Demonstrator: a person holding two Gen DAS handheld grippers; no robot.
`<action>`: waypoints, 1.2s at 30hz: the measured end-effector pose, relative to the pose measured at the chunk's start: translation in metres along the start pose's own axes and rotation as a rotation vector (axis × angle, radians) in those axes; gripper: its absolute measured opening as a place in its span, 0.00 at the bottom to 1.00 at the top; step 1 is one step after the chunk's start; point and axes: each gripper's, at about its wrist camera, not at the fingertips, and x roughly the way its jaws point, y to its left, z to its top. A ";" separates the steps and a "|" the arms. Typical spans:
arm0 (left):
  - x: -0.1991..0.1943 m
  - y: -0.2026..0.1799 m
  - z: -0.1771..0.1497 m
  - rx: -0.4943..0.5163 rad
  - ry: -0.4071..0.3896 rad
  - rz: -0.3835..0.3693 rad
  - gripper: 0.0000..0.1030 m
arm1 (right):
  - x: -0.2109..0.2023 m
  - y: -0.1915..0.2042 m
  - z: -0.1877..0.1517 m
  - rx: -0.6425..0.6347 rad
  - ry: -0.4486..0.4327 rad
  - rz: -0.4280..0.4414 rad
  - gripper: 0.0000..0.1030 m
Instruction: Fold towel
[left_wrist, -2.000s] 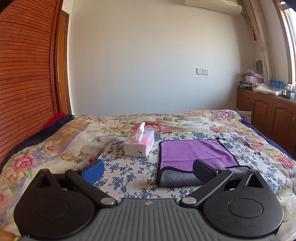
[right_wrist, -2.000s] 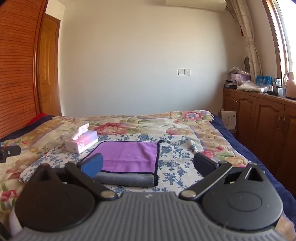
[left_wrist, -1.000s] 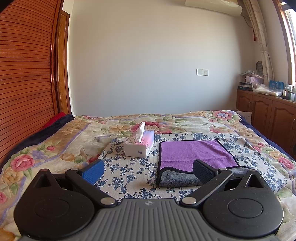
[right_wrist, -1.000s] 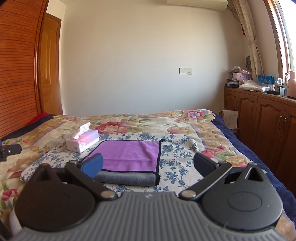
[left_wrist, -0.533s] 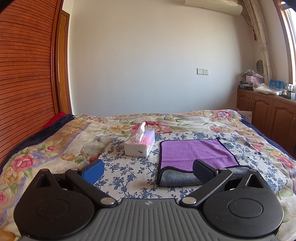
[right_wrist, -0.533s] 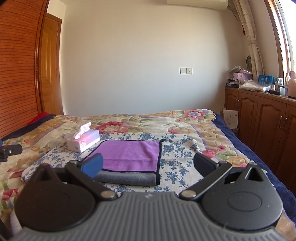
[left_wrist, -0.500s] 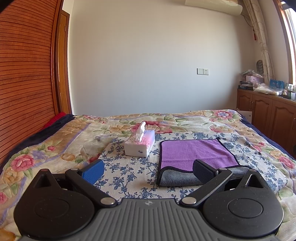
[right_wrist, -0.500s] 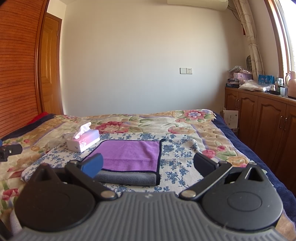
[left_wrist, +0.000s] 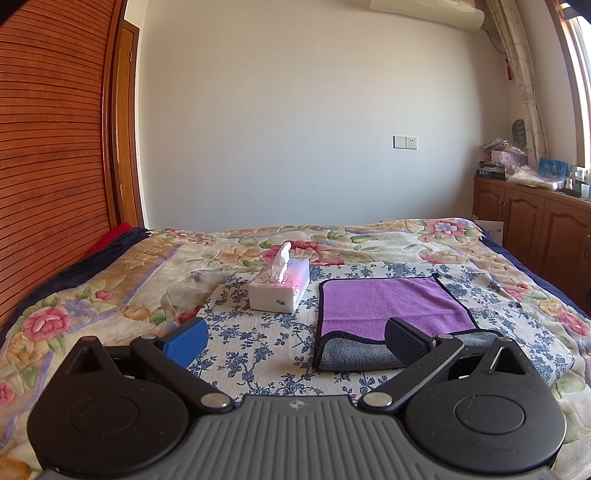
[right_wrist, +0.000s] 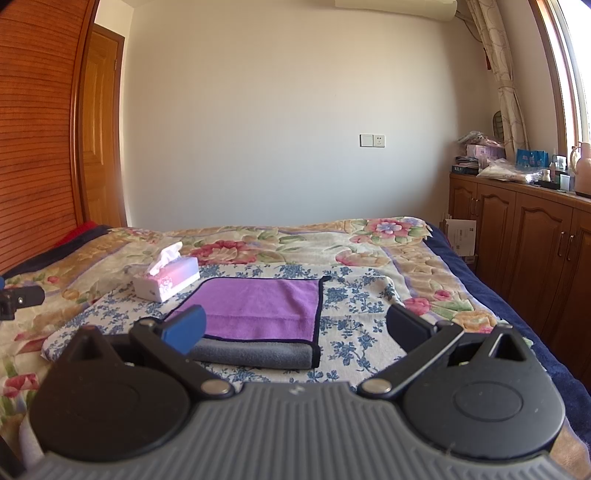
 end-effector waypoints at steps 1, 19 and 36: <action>0.000 0.000 0.000 0.000 0.000 0.000 1.00 | 0.000 0.000 0.000 0.000 0.000 0.000 1.00; 0.000 0.000 0.000 0.002 0.000 0.000 1.00 | 0.000 0.000 0.000 0.001 0.001 0.000 1.00; 0.005 0.001 -0.006 0.021 0.015 -0.001 1.00 | 0.006 0.004 0.000 -0.002 0.019 0.011 1.00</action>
